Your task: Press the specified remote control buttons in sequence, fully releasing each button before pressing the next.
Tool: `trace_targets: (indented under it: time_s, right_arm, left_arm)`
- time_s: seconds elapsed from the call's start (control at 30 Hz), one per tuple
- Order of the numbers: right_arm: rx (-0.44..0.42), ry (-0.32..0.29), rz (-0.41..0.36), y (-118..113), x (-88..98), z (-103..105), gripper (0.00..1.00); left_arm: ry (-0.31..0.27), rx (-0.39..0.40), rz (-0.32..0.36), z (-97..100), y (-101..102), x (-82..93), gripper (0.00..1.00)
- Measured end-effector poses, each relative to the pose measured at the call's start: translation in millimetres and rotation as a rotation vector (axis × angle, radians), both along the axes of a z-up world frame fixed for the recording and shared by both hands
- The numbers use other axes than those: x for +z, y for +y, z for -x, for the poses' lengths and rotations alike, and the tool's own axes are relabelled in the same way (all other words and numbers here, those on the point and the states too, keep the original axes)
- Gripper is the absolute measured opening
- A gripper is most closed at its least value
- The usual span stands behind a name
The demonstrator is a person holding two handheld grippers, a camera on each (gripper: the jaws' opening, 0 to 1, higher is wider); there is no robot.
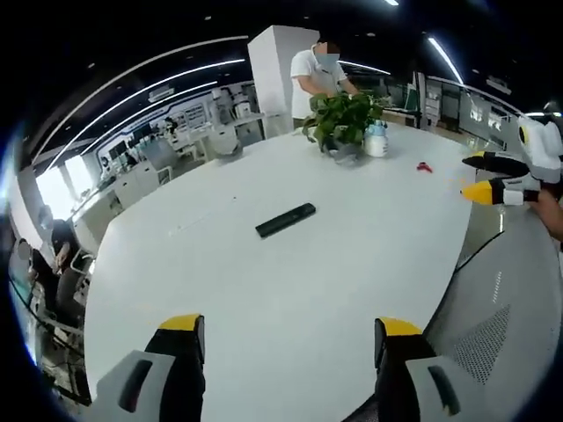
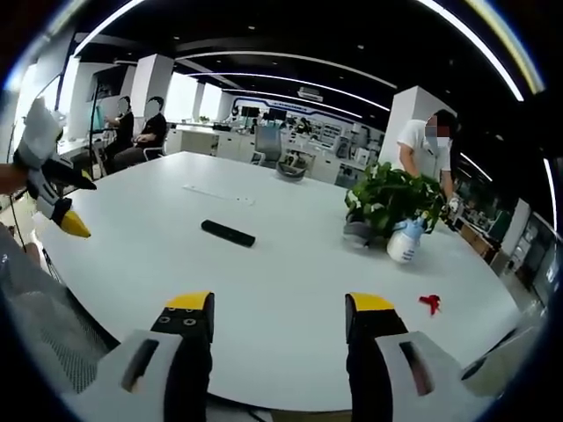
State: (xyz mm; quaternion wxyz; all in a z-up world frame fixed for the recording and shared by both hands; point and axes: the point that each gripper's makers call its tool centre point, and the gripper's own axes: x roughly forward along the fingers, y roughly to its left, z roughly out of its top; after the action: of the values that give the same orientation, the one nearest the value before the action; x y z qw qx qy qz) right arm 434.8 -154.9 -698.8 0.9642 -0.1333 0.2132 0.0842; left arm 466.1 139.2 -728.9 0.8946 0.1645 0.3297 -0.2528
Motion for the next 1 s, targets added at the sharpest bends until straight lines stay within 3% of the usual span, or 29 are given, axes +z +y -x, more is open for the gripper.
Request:
trace_targets:
  time_s: [0.1,0.23,0.4,0.73,1.0]
  right_arm:
    - [0.0,0.001,0.002,0,-0.1,0,0.62]
    - [0.003,0.007,0.001,0,-1.4,0,0.6]
    - [0.004,0.008,0.003,1,-1.9,0,0.58]
    - [0.004,0.026,0.018,0,-5.4,0,0.55]
    - [0.006,0.04,0.031,0,-7.7,1,0.54]
  left_arm:
    - [0.01,-0.024,-0.003,-9.1,-5,-1.3,0.83]
    - [0.014,-0.084,-0.061,-20.8,-10,-4.9,0.83]
    - [0.034,-0.113,-0.027,-33.1,-18,-3.0,0.84]
    - [0.012,-0.214,-0.099,-65.2,-32,-5.1,0.83]
    - [0.019,-0.271,-0.141,-94.3,-35,-23.6,0.8]
